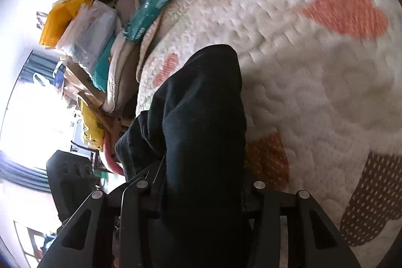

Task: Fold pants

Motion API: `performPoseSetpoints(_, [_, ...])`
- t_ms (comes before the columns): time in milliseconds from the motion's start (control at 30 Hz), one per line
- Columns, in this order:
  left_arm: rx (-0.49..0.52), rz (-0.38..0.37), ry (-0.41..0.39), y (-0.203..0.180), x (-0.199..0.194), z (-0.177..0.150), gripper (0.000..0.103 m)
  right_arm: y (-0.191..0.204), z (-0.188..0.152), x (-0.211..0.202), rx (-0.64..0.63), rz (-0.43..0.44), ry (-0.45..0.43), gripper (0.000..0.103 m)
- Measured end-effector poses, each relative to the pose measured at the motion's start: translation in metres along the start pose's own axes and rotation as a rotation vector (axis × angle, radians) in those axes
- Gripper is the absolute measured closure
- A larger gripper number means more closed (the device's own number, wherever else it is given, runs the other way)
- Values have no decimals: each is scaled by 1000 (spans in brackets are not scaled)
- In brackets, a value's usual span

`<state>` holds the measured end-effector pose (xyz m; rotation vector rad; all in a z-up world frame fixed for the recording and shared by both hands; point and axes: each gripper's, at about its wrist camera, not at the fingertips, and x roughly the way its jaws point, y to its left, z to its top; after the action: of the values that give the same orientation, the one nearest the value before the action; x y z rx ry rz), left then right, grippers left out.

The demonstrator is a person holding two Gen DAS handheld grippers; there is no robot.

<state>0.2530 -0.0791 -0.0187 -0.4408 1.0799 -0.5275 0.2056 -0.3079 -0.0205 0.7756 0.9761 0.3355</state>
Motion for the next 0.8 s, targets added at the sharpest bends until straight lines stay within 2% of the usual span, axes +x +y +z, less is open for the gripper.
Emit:
performPoseSetpoints(133, [-4, 31, 11, -4, 11, 15, 59, 9, 16, 3, -28, -45, -19, 58])
performPoseSetpoints(200, [-1, 51, 31, -2, 23, 19, 50, 3, 22, 8, -22, -70, -13, 58])
performPoseSetpoints(267, [-41, 48, 69, 10, 35, 20, 41, -5, 25, 16, -19, -106, 8, 54])
performPoseSetpoints(333, [-116, -27, 75, 25, 33, 23, 40, -12, 24, 15, -8, -137, -3, 40])
performPoseSetpoints(367, [-147, -50, 84, 31, 30, 26, 40, -13, 23, 10, -4, -156, -28, 37])
performPoseSetpoints(433, [-169, -59, 86, 40, 20, 33, 40, -13, 23, 1, -28, -190, -61, 28])
performPoseSetpoints(533, [-123, -2, 47, 41, -2, 46, 39, -7, 25, -8, -96, -241, -77, 28])
performPoseSetpoints(600, [-94, 103, -5, 37, -11, 55, 39, 2, 26, -17, -131, -287, -109, 28])
performPoseSetpoints(700, [-69, 193, -1, 32, -2, 61, 39, 13, 25, -28, -157, -308, -135, 28])
performPoseSetpoints(800, [-47, 269, 15, 25, 18, 62, 39, 16, 13, -31, -142, -323, -117, 28])
